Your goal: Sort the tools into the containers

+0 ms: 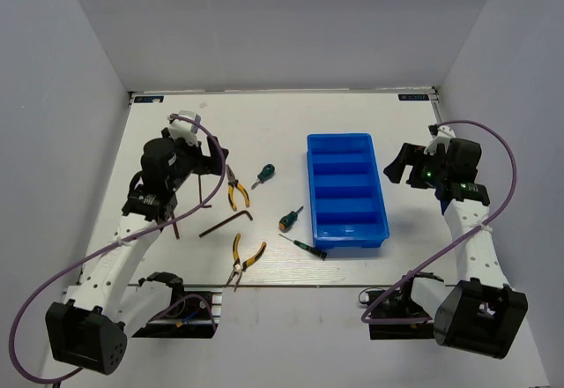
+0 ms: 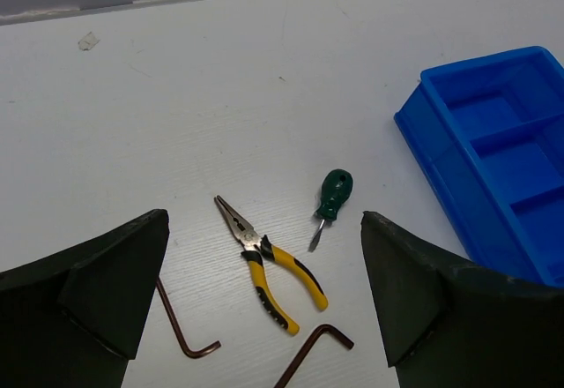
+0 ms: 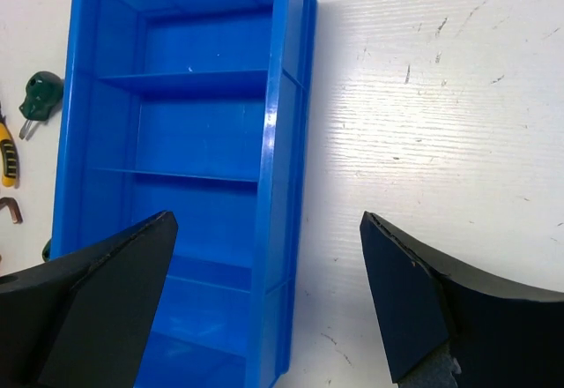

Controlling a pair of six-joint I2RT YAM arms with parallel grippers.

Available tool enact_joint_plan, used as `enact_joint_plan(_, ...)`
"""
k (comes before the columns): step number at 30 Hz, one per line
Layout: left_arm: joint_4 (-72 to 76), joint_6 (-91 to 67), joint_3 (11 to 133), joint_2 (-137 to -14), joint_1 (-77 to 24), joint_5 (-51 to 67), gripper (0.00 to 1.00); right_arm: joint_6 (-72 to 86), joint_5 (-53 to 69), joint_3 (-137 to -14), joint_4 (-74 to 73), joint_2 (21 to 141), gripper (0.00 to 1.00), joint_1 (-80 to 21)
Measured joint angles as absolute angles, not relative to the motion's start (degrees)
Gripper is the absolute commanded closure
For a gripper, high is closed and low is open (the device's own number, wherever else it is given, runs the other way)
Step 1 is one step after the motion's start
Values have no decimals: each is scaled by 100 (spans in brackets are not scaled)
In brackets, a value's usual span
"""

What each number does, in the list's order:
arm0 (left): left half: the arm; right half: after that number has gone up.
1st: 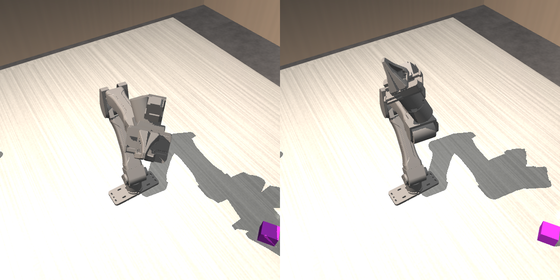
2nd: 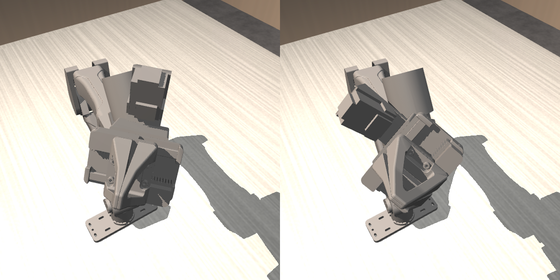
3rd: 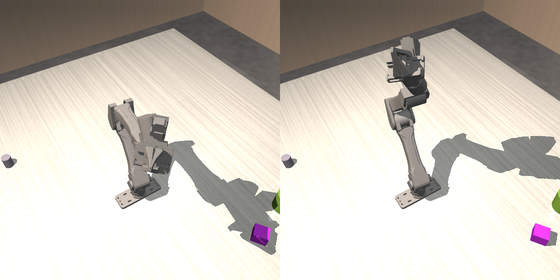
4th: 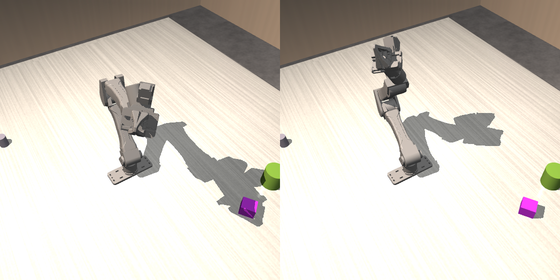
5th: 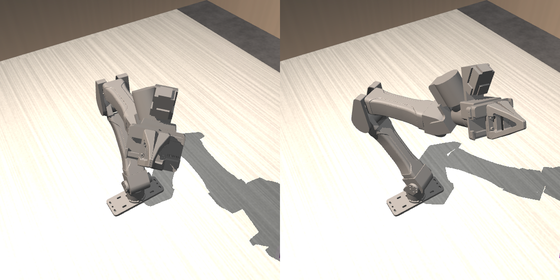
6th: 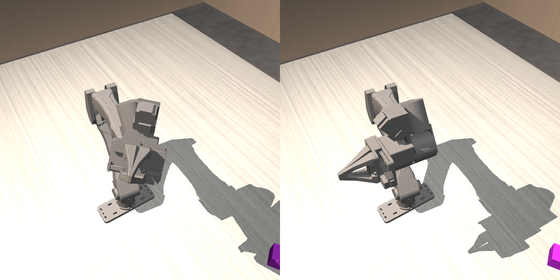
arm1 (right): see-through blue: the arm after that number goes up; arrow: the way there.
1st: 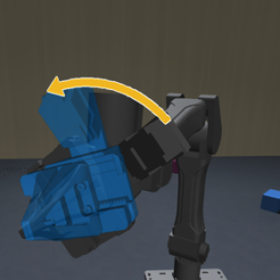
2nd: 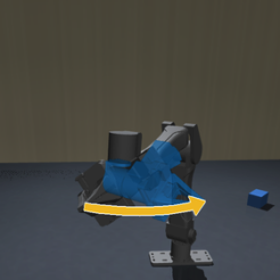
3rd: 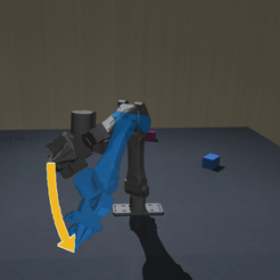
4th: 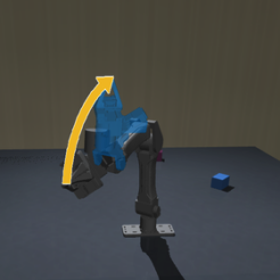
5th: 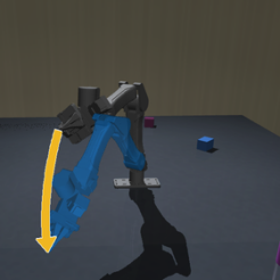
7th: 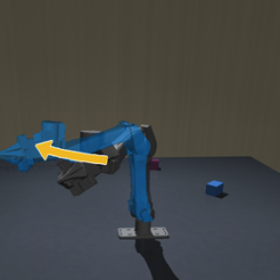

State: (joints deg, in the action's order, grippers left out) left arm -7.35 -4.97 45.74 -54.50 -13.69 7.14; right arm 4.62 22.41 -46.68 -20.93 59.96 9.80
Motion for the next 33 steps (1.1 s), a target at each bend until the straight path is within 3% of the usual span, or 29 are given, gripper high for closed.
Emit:
enact_joint_plan(6, -725, -497, 4574, -5605, -1369, 744, 0, 456, 2357, -4560, -2049, 5957, 10, 1033)
enact_joint_plan(9, -725, -545, 4574, -5747, -1369, 757, 25, 403, 2491, -4495, -2036, 5887, 12, 1052)
enact_joint_plan(10, -725, -550, 4574, -5802, -1369, 757, 41, 318, 2604, -4482, -2032, 5859, 53, 1057)
enact_joint_plan(11, -722, -576, 4576, -5885, -1369, 757, 77, 137, 2740, -4460, -2029, 5830, 92, 1068)
enact_joint_plan(12, -709, -600, 4580, -5983, -1369, 753, 91, -40, 2991, -4414, -2021, 5784, 100, 1081)
enact_joint_plan(13, -703, -591, 4591, -6106, -1369, 751, 100, -150, 3214, -4370, -2036, 5749, 100, 1081)
enact_joint_plan(15, -755, -648, 4685, -6462, -1369, 666, 100, -395, 3607, -4298, -2091, 5695, 100, 1081)
enact_joint_plan(16, -814, -672, 4807, -6720, -1372, 607, 100, -486, 3756, -4283, -2108, 5682, 87, 1081)
enact_joint_plan(17, -873, -694, 4965, -7026, -1372, 495, 98, -556, 3889, -4270, -2123, 5669, 30, 1079)
enact_joint_plan(18, -967, -729, 5129, -7325, -1372, 399, 92, -596, 3990, -4263, -2147, 5651, 22, 1081)
enact_joint_plan(21, -1382, -797, 5793, -8318, -1365, 215, 58, -746, 4160, -4263, -2176, 5586, 23, 1079)
enact_joint_plan(23, -1697, -886, 6276, -8956, -1391, 34, 51, -781, 4213, -4263, -2204, 5561, 23, 1079)
enact_joint_plan(27, -2211, -1087, 6729, -9780, -1511, -322, 50, -823, 4222, -4263, -2272, 5561, 23, 1081)
enact_joint_plan(33, -3050, -1308, 6698, -10071, -1717, -740, 53, -843, 4219, -4263, -2307, 5531, 23, 1081)
